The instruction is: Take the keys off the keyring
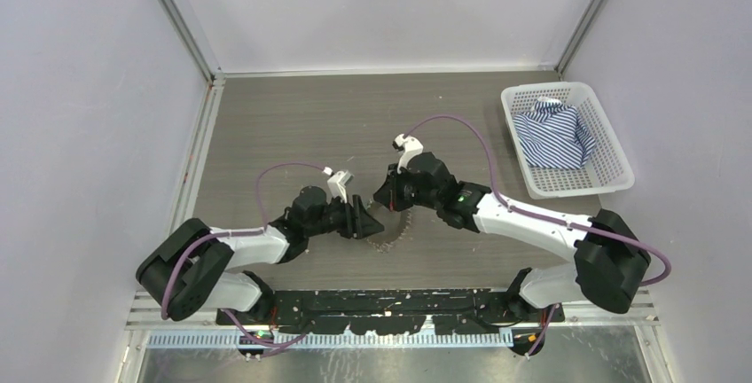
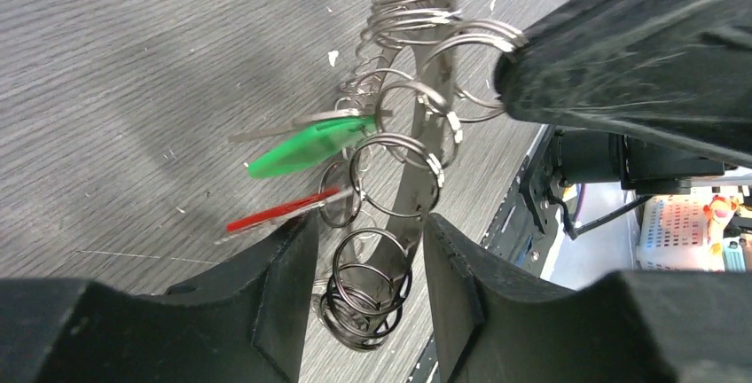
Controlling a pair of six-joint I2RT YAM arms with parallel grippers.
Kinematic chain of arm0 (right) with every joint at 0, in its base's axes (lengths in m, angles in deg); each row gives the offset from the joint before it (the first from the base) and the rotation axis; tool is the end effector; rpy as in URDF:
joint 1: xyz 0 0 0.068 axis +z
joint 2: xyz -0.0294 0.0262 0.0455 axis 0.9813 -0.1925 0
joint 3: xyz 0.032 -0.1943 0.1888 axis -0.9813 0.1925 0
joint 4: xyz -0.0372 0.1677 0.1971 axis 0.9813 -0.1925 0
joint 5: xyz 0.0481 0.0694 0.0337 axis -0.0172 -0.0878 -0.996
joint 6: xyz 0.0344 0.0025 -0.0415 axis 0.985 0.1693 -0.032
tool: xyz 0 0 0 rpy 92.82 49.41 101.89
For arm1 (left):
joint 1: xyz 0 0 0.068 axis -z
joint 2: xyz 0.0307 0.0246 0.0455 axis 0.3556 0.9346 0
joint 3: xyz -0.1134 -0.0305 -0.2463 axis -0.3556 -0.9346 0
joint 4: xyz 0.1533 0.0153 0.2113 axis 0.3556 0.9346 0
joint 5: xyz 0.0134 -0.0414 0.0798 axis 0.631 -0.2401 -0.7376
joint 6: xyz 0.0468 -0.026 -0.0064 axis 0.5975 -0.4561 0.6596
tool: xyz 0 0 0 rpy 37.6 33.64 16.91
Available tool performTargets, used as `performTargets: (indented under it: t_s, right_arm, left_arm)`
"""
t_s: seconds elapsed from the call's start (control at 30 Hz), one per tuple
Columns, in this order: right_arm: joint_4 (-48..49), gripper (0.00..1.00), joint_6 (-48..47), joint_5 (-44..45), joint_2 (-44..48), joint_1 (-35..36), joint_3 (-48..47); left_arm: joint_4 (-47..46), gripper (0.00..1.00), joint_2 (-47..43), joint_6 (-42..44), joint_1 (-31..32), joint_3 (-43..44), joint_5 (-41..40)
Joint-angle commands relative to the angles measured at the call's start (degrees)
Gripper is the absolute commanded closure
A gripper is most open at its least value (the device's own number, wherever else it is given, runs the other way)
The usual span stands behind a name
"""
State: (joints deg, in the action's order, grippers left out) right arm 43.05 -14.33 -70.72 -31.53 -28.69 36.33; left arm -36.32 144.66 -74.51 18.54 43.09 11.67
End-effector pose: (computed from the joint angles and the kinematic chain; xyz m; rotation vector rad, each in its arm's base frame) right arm 0.1901 0.2300 0.2446 -0.3881 2.1852 0.8592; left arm 0.1706 -0.1588 0.1508 0.2366 2.1785 -1.2974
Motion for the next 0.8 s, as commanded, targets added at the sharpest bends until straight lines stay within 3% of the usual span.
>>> performTargets:
  t_s: [0.0, 0.13, 0.23, 0.3, 0.37, 0.4, 0.6, 0.67, 0.77]
  right_arm:
    - [5.2, 0.99, 2.1, -0.8, 3.3, -0.8, -0.1]
    - [5.7, 0.99, 3.2, -0.9, 3.7, -0.9, 0.3]
    - [5.7, 0.99, 3.2, 0.4, 4.4, -1.0, 1.1]
    - [6.2, 0.99, 3.1, 1.3, 5.2, -1.0, 1.8]
    - [7.2, 0.98, 3.0, 2.5, 6.4, -1.1, 3.0]
    - [7.8, 0.93, 2.9, 3.7, 7.0, -1.1, 3.3]
    - [9.8, 0.41, 1.0, 7.7, 14.9, -2.1, 2.4]
    - [8.6, 0.31, 0.0, 10.6, 19.4, -2.5, 2.0]
    - [6.3, 0.25, 0.2, 15.3, 26.0, -3.6, 4.4]
  left_arm:
    - [-4.6, 0.53, 0.4, 0.7, 0.3, -0.2, -1.5]
    - [-3.4, 0.7, -1.3, 0.4, 0.3, 0.4, -4.5]
    - [2.5, 0.98, -6.3, 1.8, 0.4, 2.6, -8.8]
    - [11.9, 0.99, -11.5, 6.4, 1.5, 5.8, -15.1]
    - [21.2, 1.0, -16.5, 14.2, 3.9, 9.8, -26.8]
    - [24.7, 1.0, -18.2, 18.0, 4.8, 11.9, -31.0]
    - [33.2, 1.0, -18.7, 46.9, 11.4, 27.9, -48.1]
    - [32.8, 1.0, -16.9, 60.9, 18.1, 33.5, -51.9]
    - [25.6, 1.0, -10.6, 93.2, 31.9, 34.6, -63.4]
